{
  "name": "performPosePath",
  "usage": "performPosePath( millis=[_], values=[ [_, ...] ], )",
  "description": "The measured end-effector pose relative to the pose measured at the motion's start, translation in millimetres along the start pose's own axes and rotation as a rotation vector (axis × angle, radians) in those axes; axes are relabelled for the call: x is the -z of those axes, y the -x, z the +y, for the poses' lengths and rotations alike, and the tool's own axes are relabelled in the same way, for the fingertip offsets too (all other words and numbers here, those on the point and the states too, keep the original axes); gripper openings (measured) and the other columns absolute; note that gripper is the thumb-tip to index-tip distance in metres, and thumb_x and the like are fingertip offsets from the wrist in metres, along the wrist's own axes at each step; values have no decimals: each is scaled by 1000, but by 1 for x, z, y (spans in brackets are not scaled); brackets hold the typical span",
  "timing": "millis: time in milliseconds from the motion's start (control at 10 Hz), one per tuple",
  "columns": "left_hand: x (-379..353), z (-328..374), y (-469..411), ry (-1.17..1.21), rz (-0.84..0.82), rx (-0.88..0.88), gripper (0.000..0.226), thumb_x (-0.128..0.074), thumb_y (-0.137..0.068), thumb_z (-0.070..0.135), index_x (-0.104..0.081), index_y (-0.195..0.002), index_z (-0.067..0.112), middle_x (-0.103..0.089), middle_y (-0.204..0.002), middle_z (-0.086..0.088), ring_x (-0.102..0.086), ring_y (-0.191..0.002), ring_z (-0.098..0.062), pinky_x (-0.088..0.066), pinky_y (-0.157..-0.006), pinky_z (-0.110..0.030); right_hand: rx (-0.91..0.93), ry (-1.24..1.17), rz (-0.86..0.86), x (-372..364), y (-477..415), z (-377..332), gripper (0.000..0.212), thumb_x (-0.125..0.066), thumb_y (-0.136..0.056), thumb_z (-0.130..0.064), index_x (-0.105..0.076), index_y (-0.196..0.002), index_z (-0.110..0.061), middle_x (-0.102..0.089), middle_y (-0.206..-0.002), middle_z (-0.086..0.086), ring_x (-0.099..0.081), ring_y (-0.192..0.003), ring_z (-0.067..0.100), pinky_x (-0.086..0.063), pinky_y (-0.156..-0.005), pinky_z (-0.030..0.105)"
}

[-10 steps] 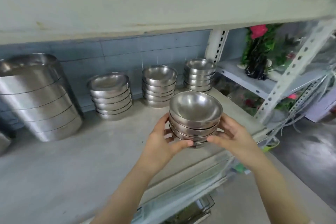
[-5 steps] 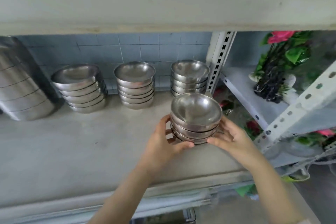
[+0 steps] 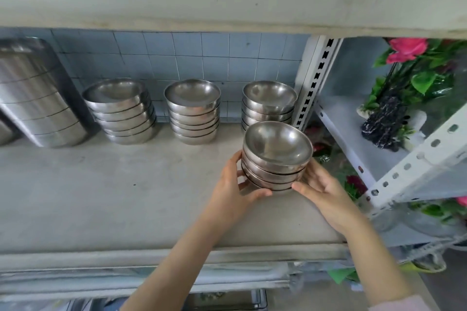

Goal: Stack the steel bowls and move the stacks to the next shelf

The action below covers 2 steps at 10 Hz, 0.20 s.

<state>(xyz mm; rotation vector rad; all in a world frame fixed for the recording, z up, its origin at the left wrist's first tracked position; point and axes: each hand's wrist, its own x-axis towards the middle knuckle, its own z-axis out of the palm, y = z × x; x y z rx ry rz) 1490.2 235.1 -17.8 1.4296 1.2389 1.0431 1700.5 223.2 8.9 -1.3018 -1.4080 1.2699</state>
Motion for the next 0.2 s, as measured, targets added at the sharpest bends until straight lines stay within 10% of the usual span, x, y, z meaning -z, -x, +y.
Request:
performPosePath(
  millis=[200],
  values=[
    [8, 5, 50, -193, 89, -178, 76, -72, -83, 33, -30, -146, 30, -47, -134, 15, -49, -120, -1, -41, -100, -18, 177, 214, 428, -10, 43, 3, 52, -67, -85, -39, -54, -135, -31, -62, -126, -21, -60, -112, -9, -46, -90, 5]
  ],
)
